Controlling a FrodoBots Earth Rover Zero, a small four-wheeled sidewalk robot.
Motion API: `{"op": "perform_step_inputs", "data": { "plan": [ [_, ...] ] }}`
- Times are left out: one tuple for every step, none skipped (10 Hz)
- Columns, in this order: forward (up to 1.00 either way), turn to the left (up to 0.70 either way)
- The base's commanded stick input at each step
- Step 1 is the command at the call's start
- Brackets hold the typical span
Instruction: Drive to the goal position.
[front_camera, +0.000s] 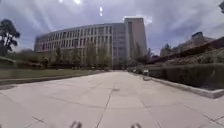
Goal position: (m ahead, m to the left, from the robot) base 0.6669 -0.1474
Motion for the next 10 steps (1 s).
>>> {"op": "perform_step_inputs", "data": {
  "plan": [
    [0.7, 0.0],
    [0.7, 0.0],
    [0.7, 0.0],
    [0.7, -0.15],
    [0.7, -0.28],
    [0.7, -0.35],
    [0.7, -0.34],
    [0.7, -0.34],
    [0.7, -0.34],
    [0.7, -0.35]
  ]
}}
